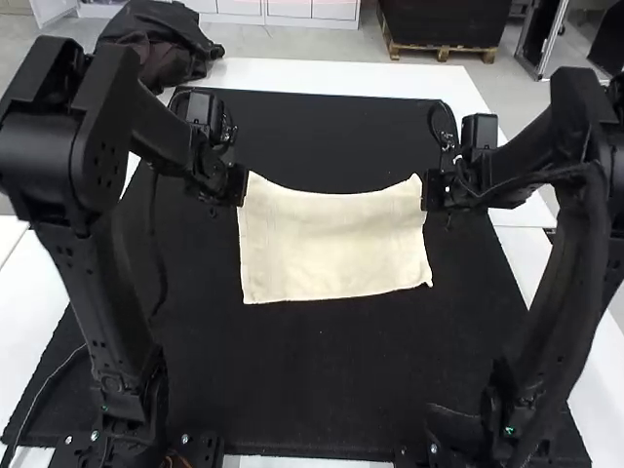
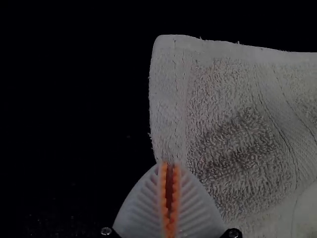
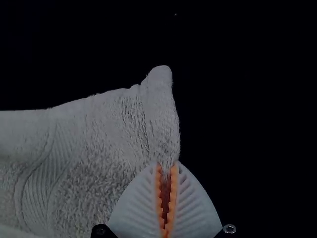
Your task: Fold the towel.
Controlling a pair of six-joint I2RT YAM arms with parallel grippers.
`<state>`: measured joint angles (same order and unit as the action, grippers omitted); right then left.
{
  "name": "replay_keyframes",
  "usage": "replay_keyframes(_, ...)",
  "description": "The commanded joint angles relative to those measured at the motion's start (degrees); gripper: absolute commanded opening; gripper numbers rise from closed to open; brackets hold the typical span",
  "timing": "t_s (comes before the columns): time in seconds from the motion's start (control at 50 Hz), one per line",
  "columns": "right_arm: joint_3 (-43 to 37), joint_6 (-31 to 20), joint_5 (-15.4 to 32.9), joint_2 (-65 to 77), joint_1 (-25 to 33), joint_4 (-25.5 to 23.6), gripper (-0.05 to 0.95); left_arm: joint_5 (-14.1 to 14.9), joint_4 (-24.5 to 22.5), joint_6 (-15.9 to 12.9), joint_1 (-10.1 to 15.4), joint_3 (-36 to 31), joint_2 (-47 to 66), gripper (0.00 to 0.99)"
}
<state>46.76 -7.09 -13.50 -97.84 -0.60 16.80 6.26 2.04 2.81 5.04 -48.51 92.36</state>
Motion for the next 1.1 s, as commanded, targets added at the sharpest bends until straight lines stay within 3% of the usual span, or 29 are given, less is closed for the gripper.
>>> replay_keyframes(0.0,-1.24,-0.55,-0.92,2.92,1.48,-0.19,-0.02,0.42,0.42,0.53,1.11,0.87,-2.71,0.028)
replay_keyframes(0.18,-3.52,-1.78,-2.06,4.94,3.24,-1.59,-0.02,0.33,0.77,1.59,2.26,3.42,-5.26,0.028)
replay_keyframes(0.66,-7.74,-5.21,-4.96,10.30,5.70,-6.34,-0.02,0.24,2.79,1.15,2.17,9.75,-13.25,0.028)
replay_keyframes(1.08,-11.34,-4.86,-6.54,16.02,5.79,-9.41,-0.02,0.24,5.51,0.44,1.91,14.06,-19.41,0.028)
